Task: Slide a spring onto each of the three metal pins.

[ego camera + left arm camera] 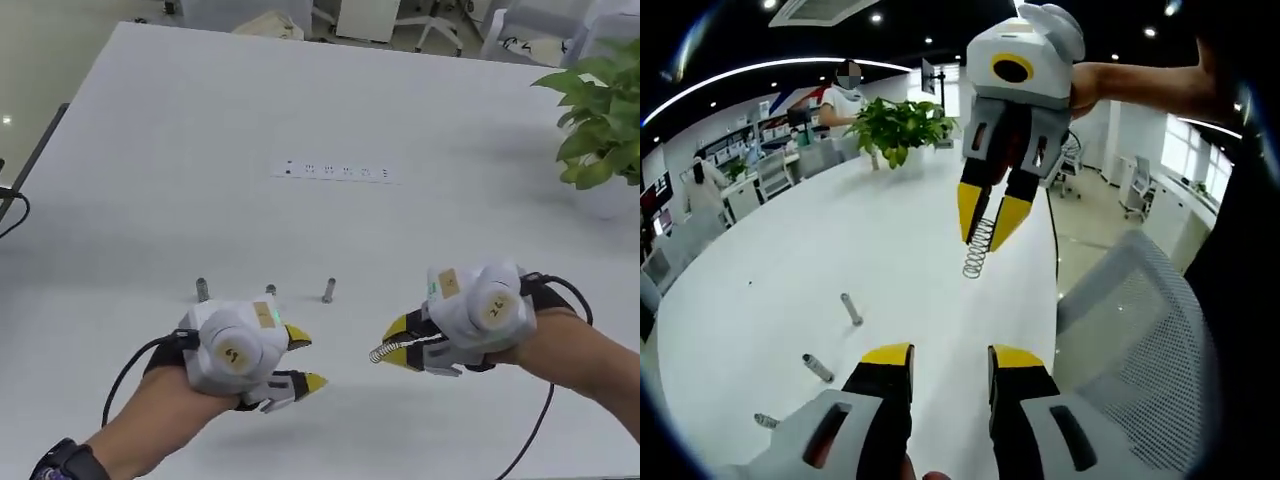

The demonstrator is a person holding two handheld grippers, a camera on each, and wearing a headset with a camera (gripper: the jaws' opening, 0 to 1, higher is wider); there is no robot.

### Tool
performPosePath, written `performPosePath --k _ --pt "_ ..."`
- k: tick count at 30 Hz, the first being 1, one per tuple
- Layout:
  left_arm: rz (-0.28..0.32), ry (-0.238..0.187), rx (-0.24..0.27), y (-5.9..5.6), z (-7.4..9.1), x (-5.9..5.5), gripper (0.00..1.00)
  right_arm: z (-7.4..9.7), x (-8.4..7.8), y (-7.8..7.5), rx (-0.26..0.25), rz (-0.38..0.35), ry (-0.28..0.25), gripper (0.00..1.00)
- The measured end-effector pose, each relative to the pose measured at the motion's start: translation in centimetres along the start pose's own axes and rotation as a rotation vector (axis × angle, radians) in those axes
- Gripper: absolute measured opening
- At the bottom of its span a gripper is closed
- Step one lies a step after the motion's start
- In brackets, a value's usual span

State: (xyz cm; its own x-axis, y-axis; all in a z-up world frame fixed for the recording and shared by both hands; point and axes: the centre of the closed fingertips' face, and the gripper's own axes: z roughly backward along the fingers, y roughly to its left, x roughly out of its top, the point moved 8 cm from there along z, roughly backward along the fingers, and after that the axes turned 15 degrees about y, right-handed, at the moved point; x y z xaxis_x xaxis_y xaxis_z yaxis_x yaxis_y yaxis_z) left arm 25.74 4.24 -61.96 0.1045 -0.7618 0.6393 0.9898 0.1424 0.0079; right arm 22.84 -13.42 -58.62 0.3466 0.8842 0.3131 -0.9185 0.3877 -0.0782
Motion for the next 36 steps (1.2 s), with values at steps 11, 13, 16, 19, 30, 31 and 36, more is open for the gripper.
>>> performPosePath --k 11,13,16,19,30,31,36 --pt "0.129 -0.016 0.069 1.9 2.3 -2.4 0.31 -0.5 -0.8 -2.4 -0.014 -0.043 0.020 0.09" --pt "0.149 -0.021 0.086 2.3 2.7 -2.7 0.32 -0.6 -0.9 -2.8 -0.013 -0.043 0.024 0.09" --pt "0.184 -0.027 0.111 2.8 3.5 -3.4 0.34 -0.8 -1.1 -3.5 -0.013 -0.054 0.024 0.09" --pt "0.216 -0.031 0.139 3.3 4.4 -4.1 0.36 -0.8 -1.2 -4.4 -0.020 -0.061 0.031 0.09" --pt "0.314 -0.033 0.210 4.4 6.5 -6.6 0.43 -1.4 -1.4 -6.8 -0.017 -0.086 0.029 0.09" --pt "0.321 -0.033 0.216 4.5 6.6 -6.7 0.44 -1.5 -1.4 -6.9 -0.018 -0.086 0.030 0.09" --pt "0.365 -0.031 0.250 4.9 7.5 -7.8 0.46 -1.7 -1.2 -7.7 -0.019 -0.090 0.032 0.09"
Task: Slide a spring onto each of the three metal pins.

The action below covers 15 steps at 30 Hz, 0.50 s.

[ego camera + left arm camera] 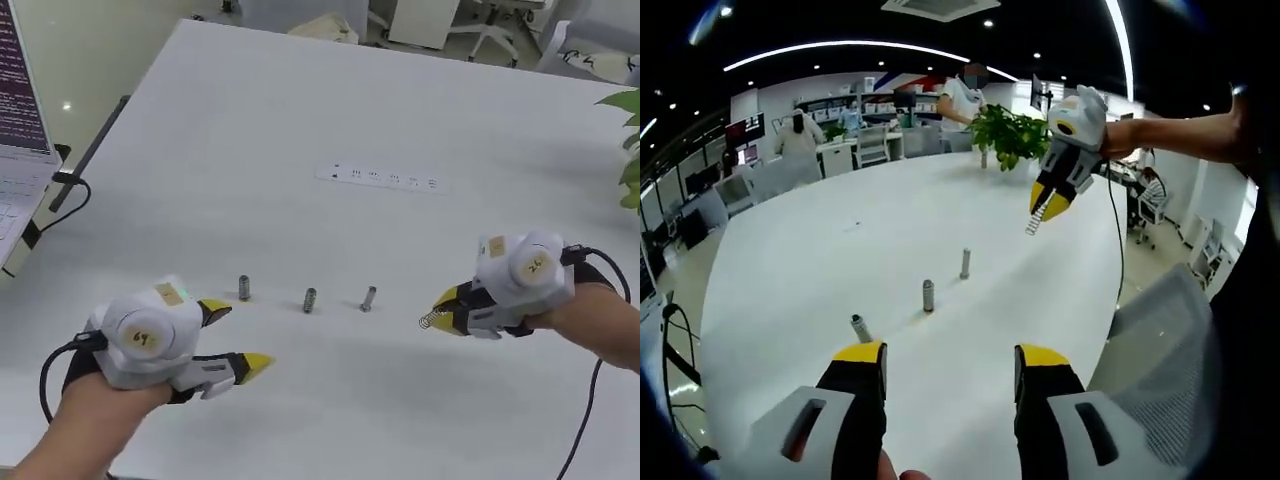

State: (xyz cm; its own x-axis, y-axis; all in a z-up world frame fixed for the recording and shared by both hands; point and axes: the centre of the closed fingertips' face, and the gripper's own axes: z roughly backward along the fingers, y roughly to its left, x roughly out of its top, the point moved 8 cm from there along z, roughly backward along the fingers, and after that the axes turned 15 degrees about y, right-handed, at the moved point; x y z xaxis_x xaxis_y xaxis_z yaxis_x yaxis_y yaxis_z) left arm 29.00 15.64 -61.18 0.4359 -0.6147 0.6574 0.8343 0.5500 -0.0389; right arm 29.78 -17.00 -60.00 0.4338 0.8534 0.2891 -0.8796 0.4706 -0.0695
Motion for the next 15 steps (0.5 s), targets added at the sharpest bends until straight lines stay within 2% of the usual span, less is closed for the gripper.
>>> performPosePath --k 9,15 --pt "0.111 -0.012 0.062 1.9 1.2 -1.5 0.51 -0.6 1.1 -1.2 0.006 0.003 -0.002 0.09" --pt "0.147 -0.017 0.099 2.9 2.1 -2.1 0.56 -1.3 2.1 -2.6 -0.007 0.010 0.006 0.09"
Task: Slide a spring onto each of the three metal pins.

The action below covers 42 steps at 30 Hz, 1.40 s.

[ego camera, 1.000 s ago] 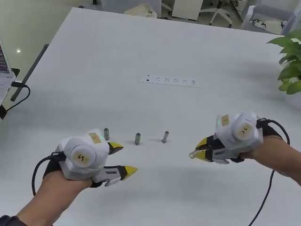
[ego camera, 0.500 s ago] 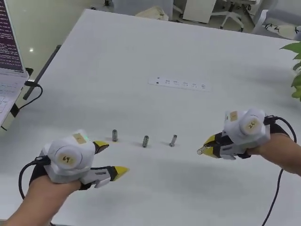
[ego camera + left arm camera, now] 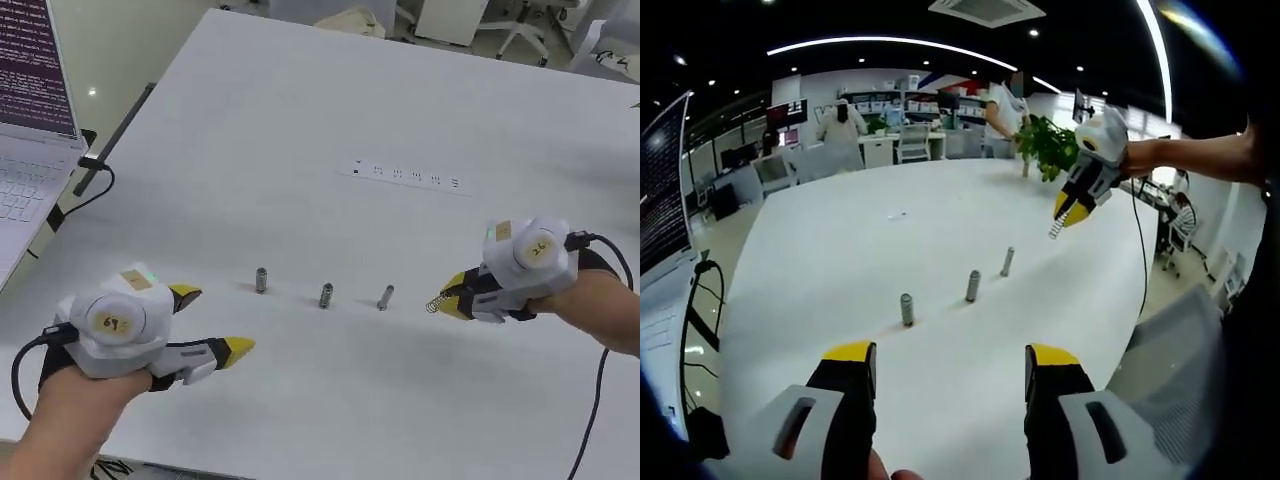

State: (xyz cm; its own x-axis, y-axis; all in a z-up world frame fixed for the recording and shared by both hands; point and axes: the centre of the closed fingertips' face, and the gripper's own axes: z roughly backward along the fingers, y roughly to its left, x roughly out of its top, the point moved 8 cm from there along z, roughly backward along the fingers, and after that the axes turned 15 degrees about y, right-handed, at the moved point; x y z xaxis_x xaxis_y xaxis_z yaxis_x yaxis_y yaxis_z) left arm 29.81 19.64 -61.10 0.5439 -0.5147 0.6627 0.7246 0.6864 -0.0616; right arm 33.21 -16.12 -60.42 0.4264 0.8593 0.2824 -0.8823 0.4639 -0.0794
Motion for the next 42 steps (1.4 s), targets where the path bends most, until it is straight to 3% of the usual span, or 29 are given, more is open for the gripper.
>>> performPosePath --k 9,31,42 --pt "0.048 -0.001 0.037 1.5 0.8 -0.8 0.64 -0.7 1.4 -0.9 -0.004 0.010 0.003 0.09" --pt "0.103 0.008 0.058 1.7 1.8 -1.5 0.64 -3.4 3.7 -2.3 0.036 0.053 0.026 0.09" --pt "0.118 0.015 0.064 2.3 2.0 -1.6 0.64 -4.5 4.3 -2.5 0.060 0.077 0.036 0.09"
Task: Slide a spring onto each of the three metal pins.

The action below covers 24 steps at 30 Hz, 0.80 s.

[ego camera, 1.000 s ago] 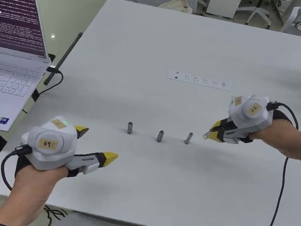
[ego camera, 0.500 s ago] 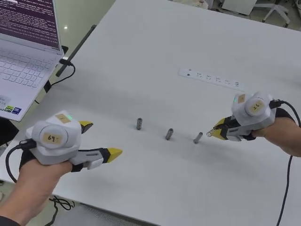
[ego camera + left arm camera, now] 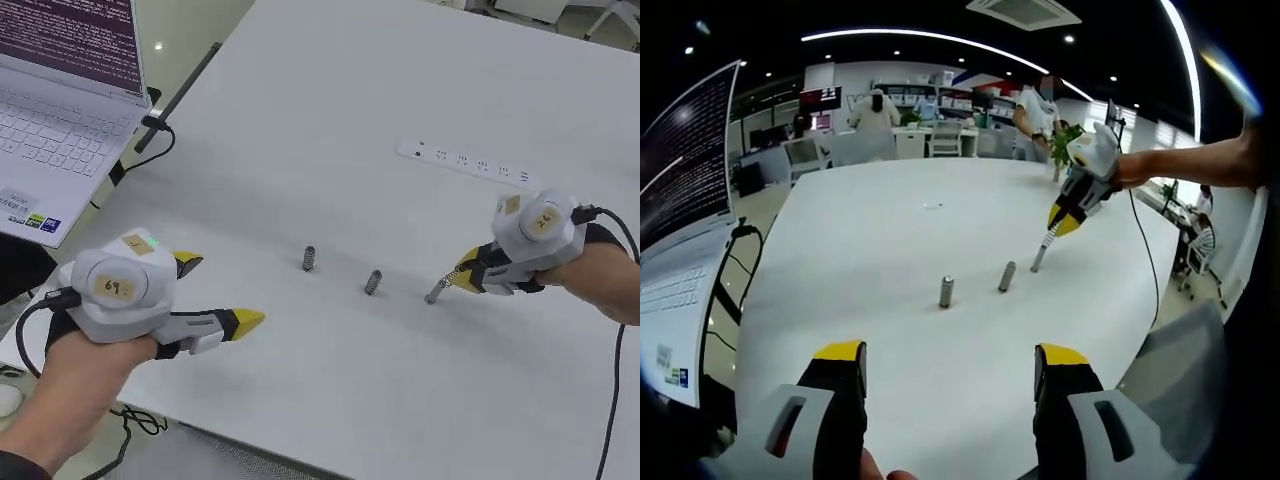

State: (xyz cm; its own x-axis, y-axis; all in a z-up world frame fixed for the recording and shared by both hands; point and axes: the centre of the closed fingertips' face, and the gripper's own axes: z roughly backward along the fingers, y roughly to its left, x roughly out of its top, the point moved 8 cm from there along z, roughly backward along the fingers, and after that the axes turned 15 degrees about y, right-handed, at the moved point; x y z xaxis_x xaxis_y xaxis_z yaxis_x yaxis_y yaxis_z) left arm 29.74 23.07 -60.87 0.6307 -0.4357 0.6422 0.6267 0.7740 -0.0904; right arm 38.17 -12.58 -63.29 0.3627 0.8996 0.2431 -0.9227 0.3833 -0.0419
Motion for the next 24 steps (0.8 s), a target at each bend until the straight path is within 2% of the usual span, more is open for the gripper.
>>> performPosePath --k 24 --pt "0.010 0.012 -0.003 0.4 -0.5 -0.4 0.64 -2.6 0.4 -0.2 0.035 0.042 0.042 0.09"
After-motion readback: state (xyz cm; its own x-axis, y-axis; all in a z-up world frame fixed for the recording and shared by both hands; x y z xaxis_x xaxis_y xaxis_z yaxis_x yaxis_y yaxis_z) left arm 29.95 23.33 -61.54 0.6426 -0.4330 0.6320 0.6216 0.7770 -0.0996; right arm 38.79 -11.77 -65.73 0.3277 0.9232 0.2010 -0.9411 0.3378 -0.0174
